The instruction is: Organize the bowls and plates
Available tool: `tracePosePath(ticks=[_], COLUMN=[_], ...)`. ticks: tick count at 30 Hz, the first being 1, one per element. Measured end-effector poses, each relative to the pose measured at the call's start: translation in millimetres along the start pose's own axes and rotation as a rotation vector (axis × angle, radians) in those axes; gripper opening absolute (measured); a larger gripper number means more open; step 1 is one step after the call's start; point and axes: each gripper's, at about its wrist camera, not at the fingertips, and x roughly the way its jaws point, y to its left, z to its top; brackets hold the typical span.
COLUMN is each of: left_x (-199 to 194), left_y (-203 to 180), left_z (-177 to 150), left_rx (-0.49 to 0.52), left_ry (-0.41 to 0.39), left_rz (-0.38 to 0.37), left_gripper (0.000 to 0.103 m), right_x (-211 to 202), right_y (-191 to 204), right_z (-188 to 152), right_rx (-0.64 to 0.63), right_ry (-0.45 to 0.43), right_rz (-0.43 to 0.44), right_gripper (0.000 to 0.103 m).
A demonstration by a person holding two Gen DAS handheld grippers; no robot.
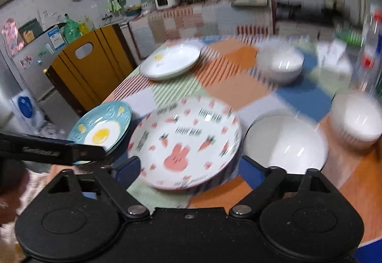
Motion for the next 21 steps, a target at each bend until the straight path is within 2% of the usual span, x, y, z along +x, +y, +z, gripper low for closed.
tracePosePath(ticks=[4,10,14,16,18,21], left_x=[18,48,62,66,72,79], left_y=[-6,-10,-8,-8,-9,-9], left_z=[-5,-8,-4,-3,-2,1], left_rx=[0.015,0.028,0.021,0.011,0.012,0.012], left_ry=[0.009,0.022,0.029,0.033,0.029,0.014], left_rz=[0.013,0.02,0.03,0.017,0.022,0.023], left_gripper=[0.079,0.065,0.052,0.051,0.042,0.033], right_x=[18,46,65,72,78,82], right_y=[-4,-14,-22,-25,-28,-30], right_z=[-18,-34,-37,-39,-40,-43], right_rx=[0.075,0.149,0.187,0.213,0.244,0.259], right_ry=[0.036,0.042,0.006,-0.002,-0.005,-0.041], right_rz=[0.071,0.071,0.052,0.029,-0.007,-0.028], right_gripper=[0.085,0.075,0.069,0.068,0.067,0.059])
